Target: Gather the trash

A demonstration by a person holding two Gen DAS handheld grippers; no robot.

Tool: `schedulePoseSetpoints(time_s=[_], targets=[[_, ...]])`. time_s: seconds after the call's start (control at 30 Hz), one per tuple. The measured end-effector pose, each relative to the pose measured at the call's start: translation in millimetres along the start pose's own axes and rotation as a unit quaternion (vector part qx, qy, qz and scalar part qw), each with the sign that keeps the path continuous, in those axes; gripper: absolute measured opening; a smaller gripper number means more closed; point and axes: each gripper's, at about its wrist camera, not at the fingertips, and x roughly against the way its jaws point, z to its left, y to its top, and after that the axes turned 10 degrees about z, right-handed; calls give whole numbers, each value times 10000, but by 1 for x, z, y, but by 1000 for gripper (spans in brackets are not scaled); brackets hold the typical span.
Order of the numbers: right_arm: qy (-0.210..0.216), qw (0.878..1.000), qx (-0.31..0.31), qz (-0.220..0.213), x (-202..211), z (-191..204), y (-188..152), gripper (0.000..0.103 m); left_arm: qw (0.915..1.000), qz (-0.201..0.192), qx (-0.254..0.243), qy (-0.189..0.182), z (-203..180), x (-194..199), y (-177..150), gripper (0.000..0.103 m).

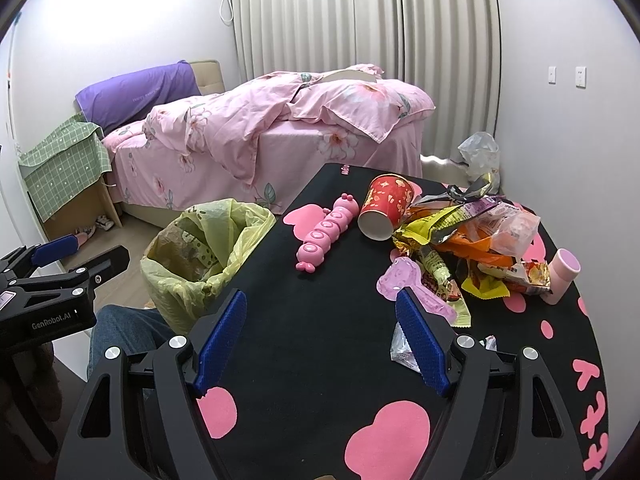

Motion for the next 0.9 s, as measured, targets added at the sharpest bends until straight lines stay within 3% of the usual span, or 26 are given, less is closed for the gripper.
schedulePoseSetpoints(time_s=[0.7, 0.9], targets=[[-1, 10000, -8, -6, 0, -1, 0, 74, 10000, -18, 11, 14, 1, 2, 2, 93], [-154, 9998, -58, -124, 7, -19, 3, 74, 9998, -92, 19, -170, -6, -4, 12, 93]])
